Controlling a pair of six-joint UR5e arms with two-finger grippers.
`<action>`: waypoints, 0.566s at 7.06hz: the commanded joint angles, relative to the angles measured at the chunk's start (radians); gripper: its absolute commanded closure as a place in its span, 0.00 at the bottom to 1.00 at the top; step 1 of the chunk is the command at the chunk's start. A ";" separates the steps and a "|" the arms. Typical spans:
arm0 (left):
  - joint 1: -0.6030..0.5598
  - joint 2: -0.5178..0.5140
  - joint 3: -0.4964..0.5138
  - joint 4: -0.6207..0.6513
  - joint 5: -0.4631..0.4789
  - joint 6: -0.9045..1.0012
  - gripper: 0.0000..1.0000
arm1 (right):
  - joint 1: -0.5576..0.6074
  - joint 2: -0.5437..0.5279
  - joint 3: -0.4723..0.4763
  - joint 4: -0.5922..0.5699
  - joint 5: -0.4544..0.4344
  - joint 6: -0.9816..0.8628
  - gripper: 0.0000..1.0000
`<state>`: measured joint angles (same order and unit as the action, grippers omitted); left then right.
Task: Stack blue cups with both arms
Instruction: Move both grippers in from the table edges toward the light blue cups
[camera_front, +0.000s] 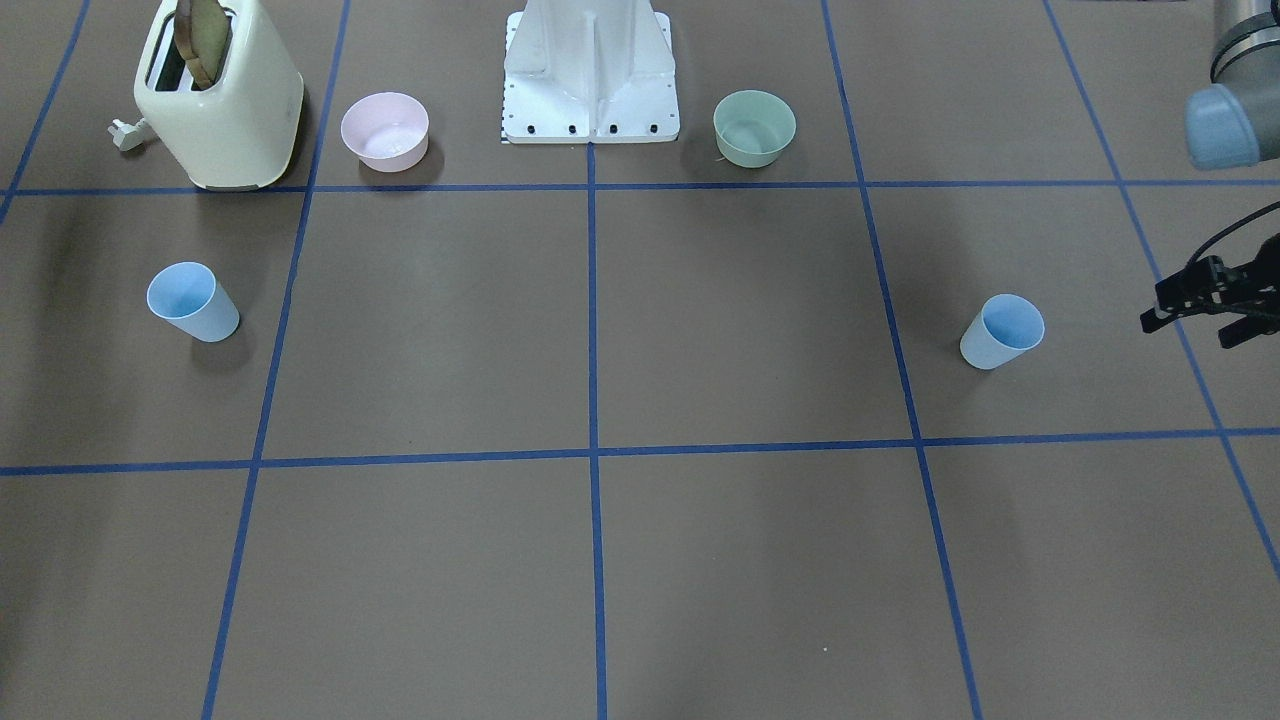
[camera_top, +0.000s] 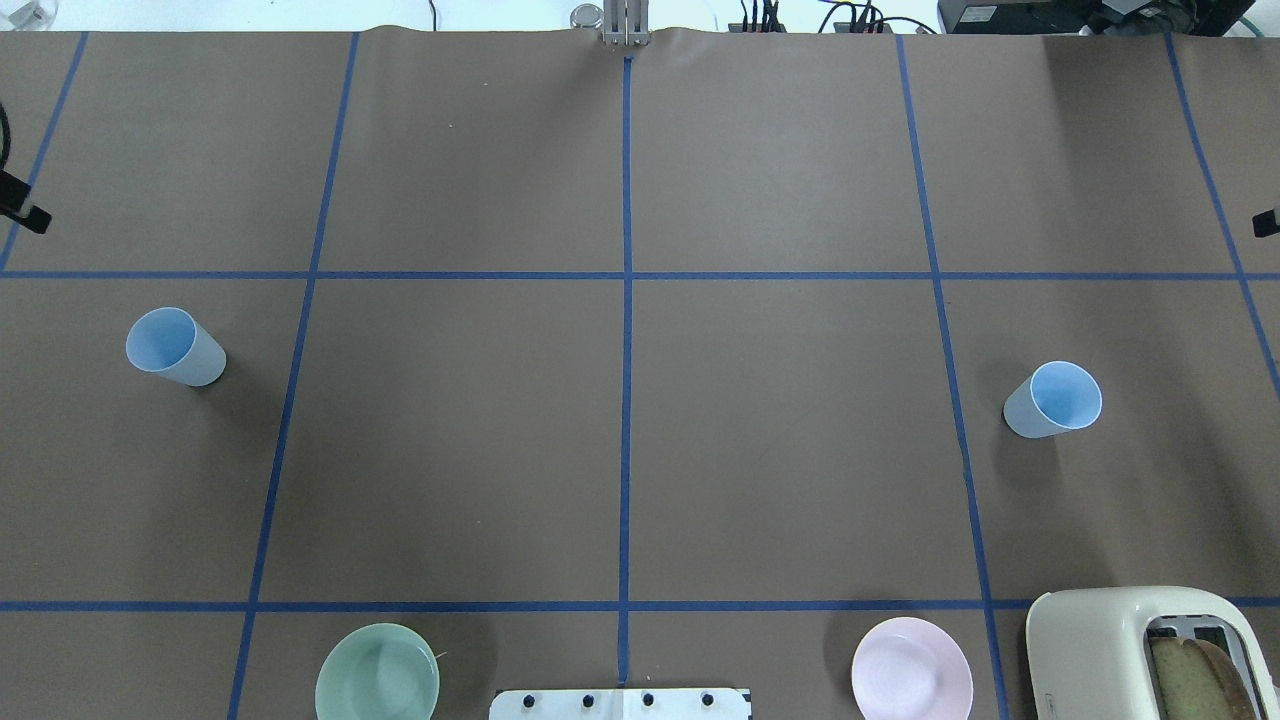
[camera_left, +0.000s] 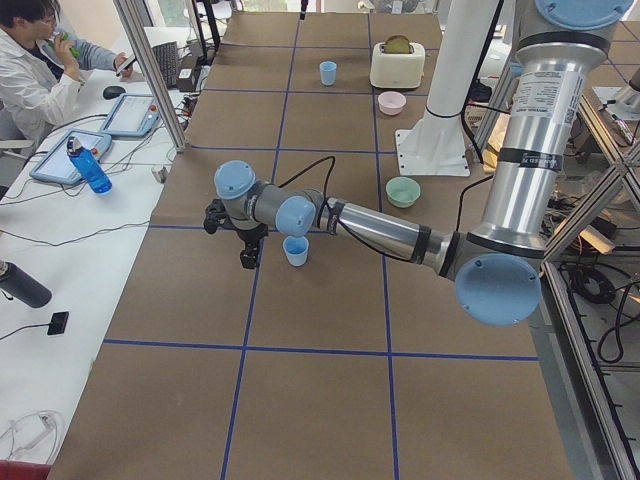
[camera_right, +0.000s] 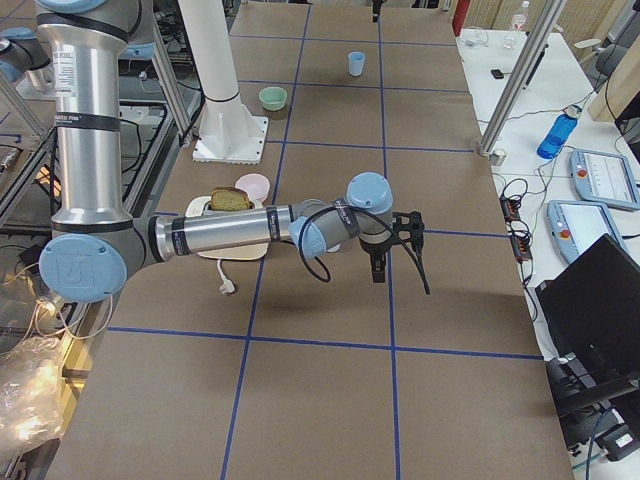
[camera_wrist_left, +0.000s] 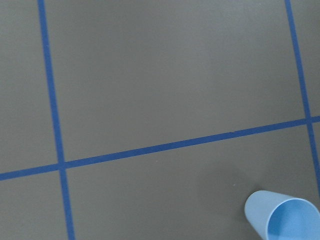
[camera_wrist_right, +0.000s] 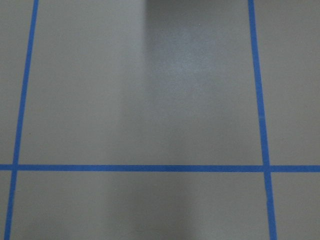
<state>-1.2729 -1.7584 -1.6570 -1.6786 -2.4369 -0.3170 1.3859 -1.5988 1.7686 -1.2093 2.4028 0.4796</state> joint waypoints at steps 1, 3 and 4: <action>0.117 -0.016 0.006 -0.088 0.083 -0.146 0.03 | -0.065 -0.047 0.032 0.093 -0.042 0.000 0.00; 0.155 -0.009 0.014 -0.161 0.108 -0.198 0.03 | -0.119 -0.151 0.038 0.233 -0.050 0.004 0.01; 0.158 -0.004 0.011 -0.162 0.108 -0.198 0.03 | -0.152 -0.182 0.064 0.240 -0.057 0.004 0.01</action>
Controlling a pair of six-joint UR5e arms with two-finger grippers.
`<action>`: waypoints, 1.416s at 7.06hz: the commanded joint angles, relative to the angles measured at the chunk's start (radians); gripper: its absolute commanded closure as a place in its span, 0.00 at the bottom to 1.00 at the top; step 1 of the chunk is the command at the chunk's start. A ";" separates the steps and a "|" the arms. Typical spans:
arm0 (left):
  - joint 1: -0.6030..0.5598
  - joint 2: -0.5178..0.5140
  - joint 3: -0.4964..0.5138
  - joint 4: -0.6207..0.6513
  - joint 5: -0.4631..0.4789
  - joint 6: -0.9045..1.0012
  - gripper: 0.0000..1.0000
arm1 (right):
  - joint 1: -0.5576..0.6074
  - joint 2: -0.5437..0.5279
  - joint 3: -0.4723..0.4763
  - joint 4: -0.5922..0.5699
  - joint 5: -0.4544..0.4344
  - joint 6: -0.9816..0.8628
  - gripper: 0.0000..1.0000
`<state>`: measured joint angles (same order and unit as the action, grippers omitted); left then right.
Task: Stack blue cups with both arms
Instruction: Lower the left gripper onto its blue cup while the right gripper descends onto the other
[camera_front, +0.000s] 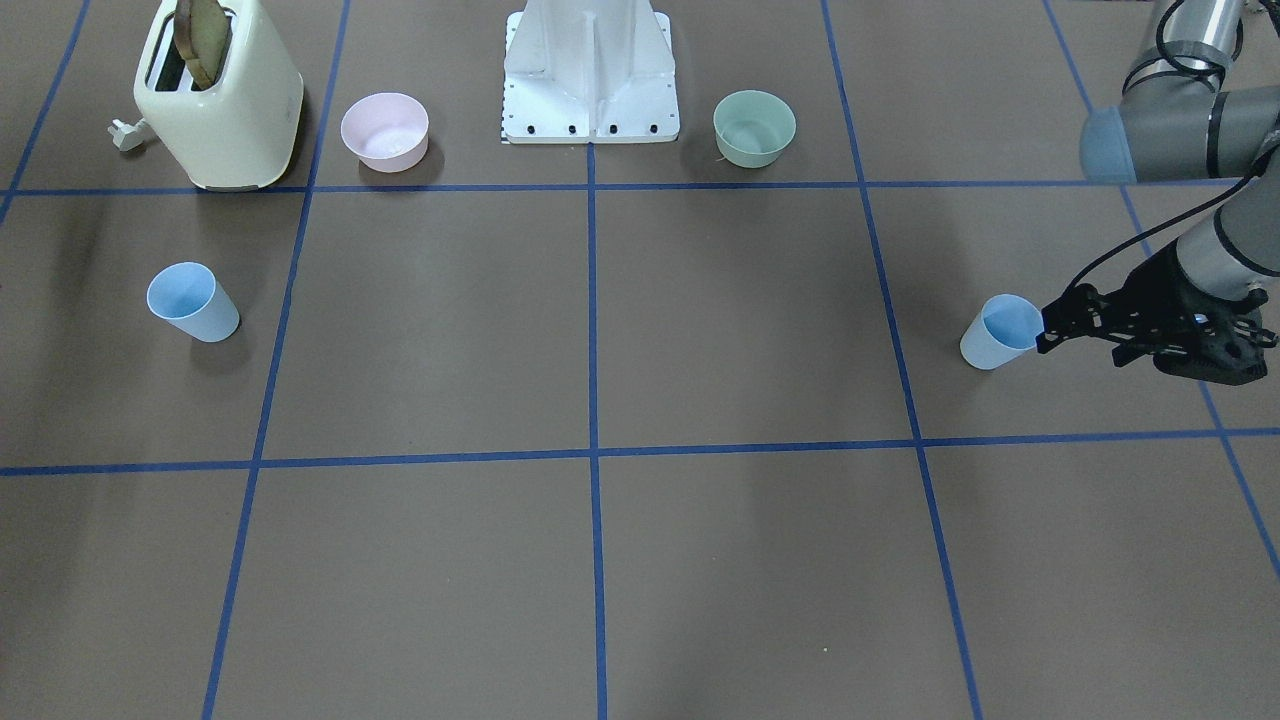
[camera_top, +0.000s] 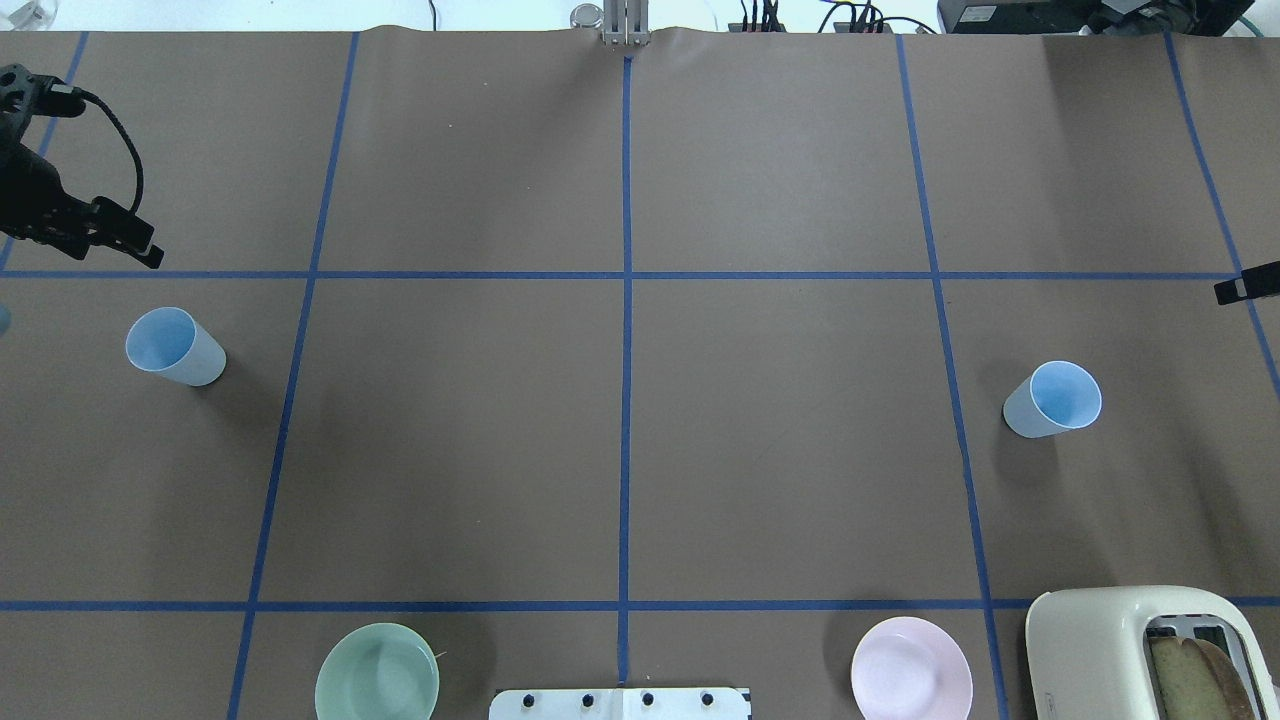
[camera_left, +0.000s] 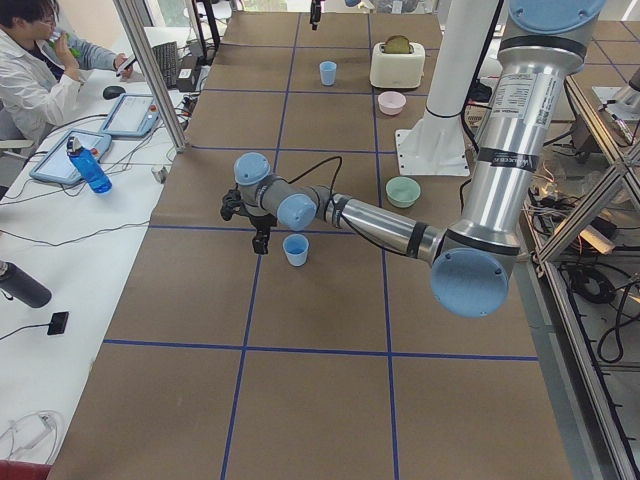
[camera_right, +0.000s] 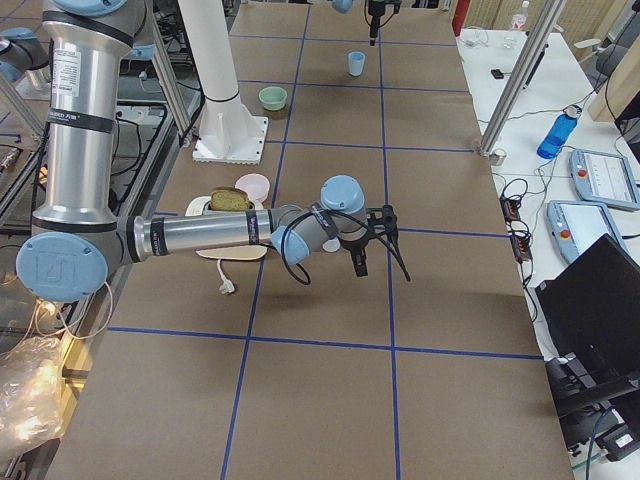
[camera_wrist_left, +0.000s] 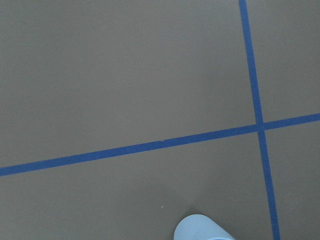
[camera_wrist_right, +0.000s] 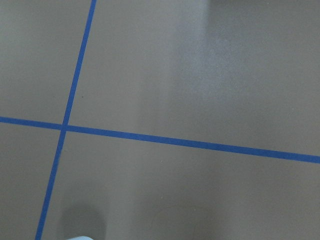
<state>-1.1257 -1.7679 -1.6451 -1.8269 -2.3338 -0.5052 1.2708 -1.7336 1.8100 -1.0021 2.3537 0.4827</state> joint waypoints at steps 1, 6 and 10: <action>0.012 0.028 -0.001 -0.040 0.004 -0.004 0.03 | -0.095 -0.091 0.060 0.034 -0.052 0.000 0.01; 0.055 0.093 0.001 -0.131 0.007 -0.030 0.06 | -0.246 -0.164 0.098 0.109 -0.161 0.000 0.01; 0.087 0.125 0.001 -0.135 0.007 -0.026 0.16 | -0.269 -0.057 0.097 0.103 -0.148 0.109 0.01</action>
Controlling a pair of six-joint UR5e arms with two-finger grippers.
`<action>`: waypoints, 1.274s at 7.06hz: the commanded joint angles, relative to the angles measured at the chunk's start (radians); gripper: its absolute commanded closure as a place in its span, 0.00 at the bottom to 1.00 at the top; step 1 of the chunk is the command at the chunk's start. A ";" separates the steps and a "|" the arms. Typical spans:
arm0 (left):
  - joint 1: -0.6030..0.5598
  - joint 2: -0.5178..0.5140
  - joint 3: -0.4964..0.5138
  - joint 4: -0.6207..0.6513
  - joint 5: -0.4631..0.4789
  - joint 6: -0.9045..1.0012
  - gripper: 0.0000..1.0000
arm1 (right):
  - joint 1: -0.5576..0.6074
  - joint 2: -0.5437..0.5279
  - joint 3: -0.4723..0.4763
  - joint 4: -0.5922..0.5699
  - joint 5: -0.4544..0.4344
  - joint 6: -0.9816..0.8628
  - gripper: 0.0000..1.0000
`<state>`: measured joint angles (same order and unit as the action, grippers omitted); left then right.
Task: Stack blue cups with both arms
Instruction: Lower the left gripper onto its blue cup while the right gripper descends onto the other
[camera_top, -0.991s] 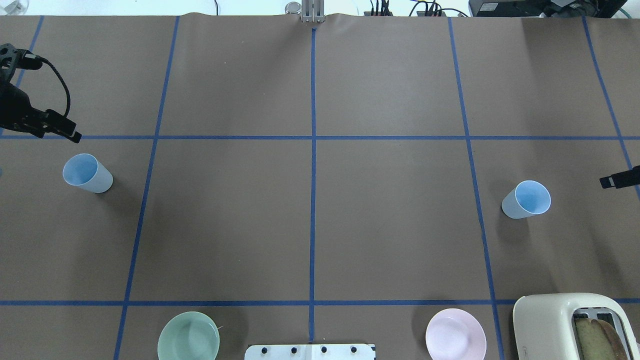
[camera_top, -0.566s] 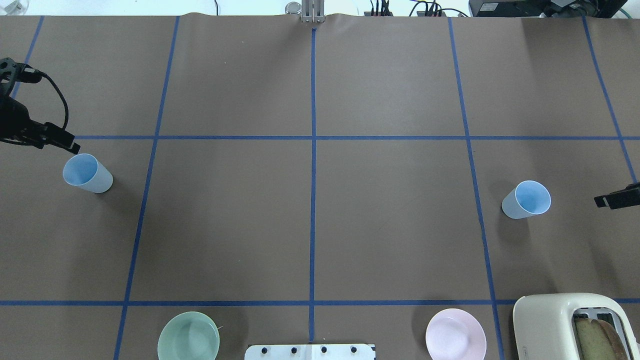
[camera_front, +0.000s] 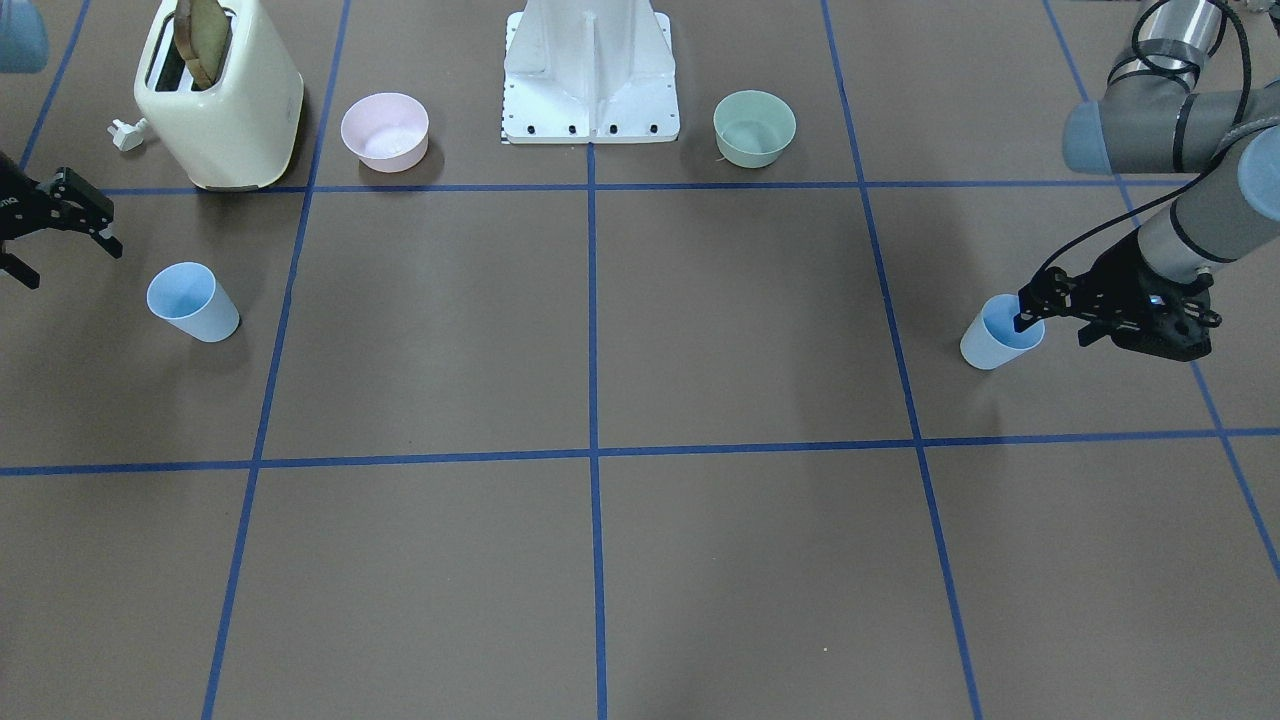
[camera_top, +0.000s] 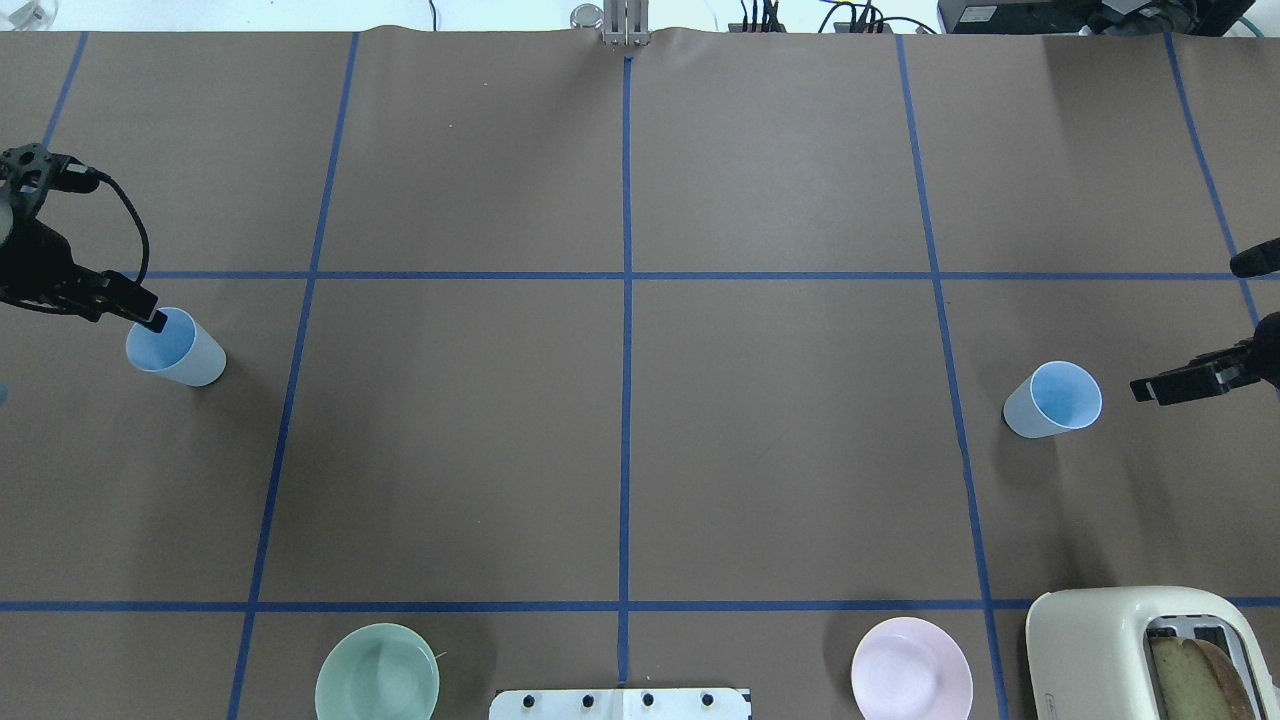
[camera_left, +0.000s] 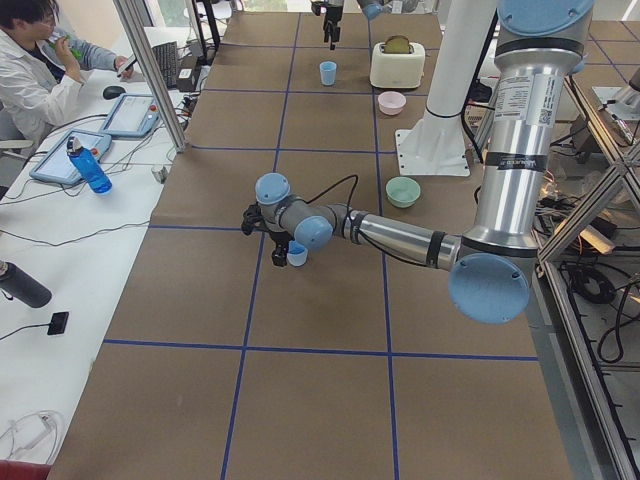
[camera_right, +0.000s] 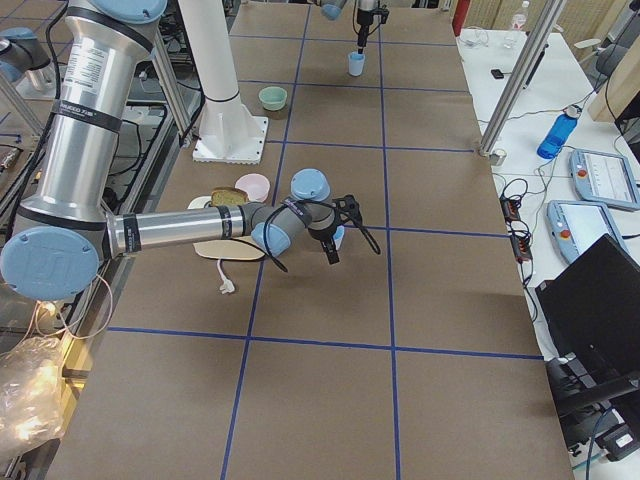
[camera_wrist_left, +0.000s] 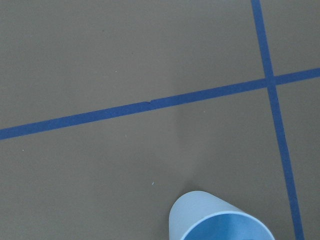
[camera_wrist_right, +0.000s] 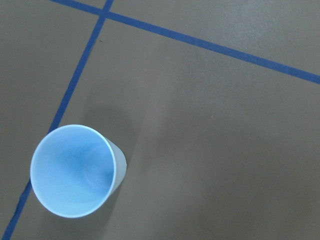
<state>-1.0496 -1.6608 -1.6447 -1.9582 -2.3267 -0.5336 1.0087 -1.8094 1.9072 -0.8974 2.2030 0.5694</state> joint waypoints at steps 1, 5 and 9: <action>0.028 0.021 0.003 -0.017 0.000 -0.002 0.20 | -0.007 0.027 -0.002 -0.001 0.007 0.023 0.01; 0.043 0.015 0.005 -0.019 -0.002 -0.003 0.69 | -0.025 0.106 -0.014 -0.136 0.000 0.021 0.01; 0.043 0.004 -0.004 -0.019 -0.010 -0.002 1.00 | -0.025 0.113 -0.017 -0.150 0.003 0.015 0.01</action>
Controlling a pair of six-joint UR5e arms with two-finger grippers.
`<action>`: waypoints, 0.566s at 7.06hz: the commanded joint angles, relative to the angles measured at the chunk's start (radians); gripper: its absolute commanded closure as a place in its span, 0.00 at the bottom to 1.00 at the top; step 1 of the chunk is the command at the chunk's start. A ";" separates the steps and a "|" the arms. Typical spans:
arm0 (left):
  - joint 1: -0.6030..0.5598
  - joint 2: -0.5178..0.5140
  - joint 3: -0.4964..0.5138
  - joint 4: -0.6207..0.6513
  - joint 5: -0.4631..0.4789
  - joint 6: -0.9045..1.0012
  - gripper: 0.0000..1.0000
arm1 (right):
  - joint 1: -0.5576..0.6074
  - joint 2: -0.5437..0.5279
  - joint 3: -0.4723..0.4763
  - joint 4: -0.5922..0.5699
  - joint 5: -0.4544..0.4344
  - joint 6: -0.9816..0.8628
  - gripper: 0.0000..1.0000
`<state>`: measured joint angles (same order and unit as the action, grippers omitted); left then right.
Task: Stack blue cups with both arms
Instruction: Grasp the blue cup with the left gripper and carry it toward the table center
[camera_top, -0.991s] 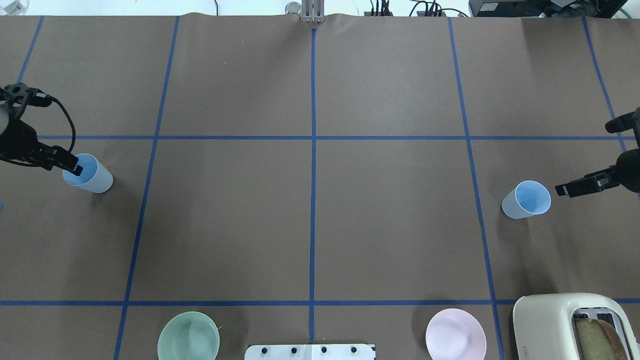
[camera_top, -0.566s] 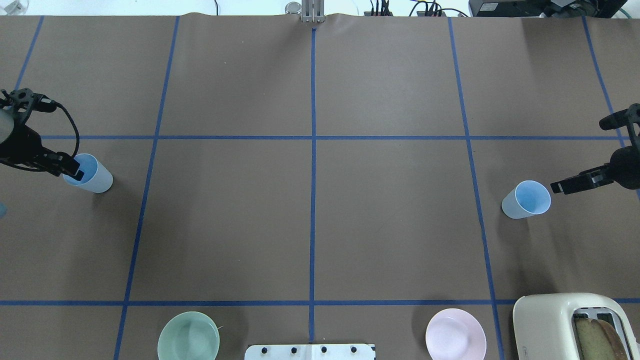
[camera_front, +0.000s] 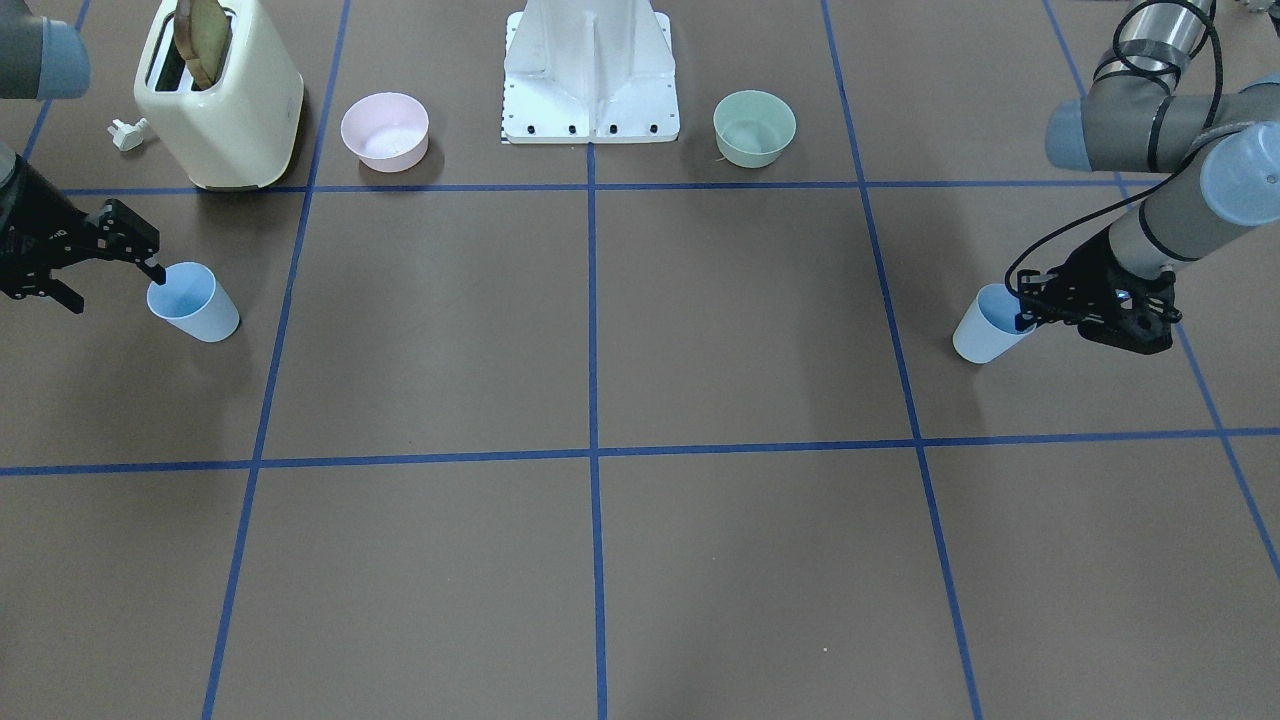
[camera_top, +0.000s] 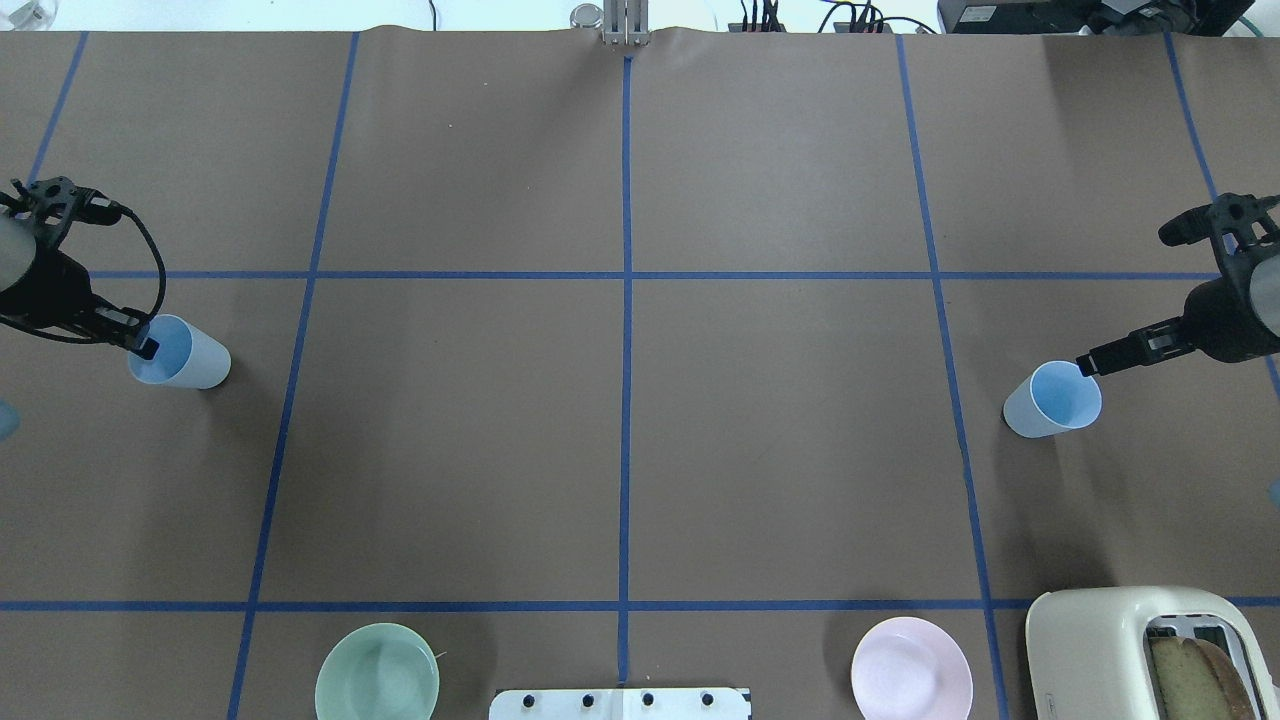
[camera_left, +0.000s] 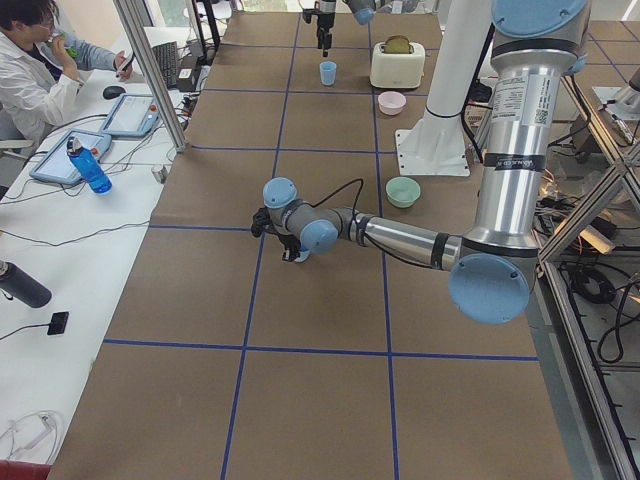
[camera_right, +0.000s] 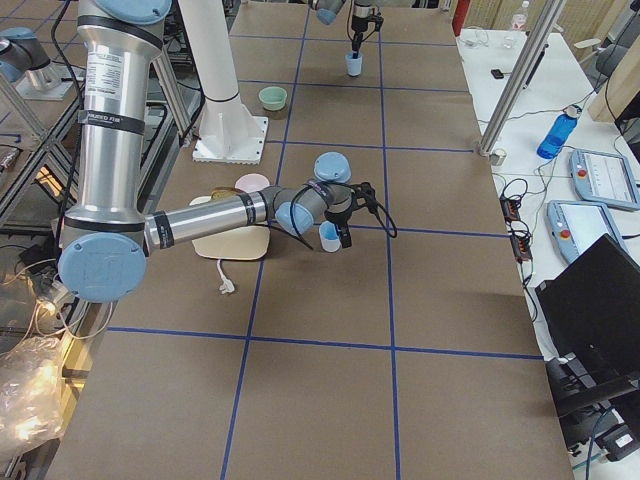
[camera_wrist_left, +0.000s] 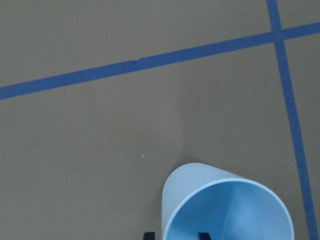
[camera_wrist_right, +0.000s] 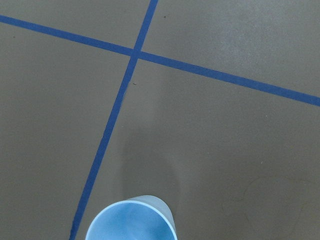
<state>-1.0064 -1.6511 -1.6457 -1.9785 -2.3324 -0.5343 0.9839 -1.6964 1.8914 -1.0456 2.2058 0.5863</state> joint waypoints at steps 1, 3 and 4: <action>-0.001 -0.025 -0.020 0.012 -0.005 -0.004 1.00 | -0.001 0.000 -0.008 -0.002 0.000 -0.008 0.01; -0.001 -0.135 -0.052 0.070 -0.033 -0.248 1.00 | -0.001 0.003 -0.025 -0.002 0.002 -0.008 0.01; 0.006 -0.192 -0.058 0.108 -0.033 -0.324 1.00 | -0.004 0.003 -0.037 -0.002 0.002 -0.008 0.01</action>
<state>-1.0059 -1.7716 -1.6933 -1.9128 -2.3625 -0.7388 0.9821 -1.6940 1.8665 -1.0477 2.2072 0.5786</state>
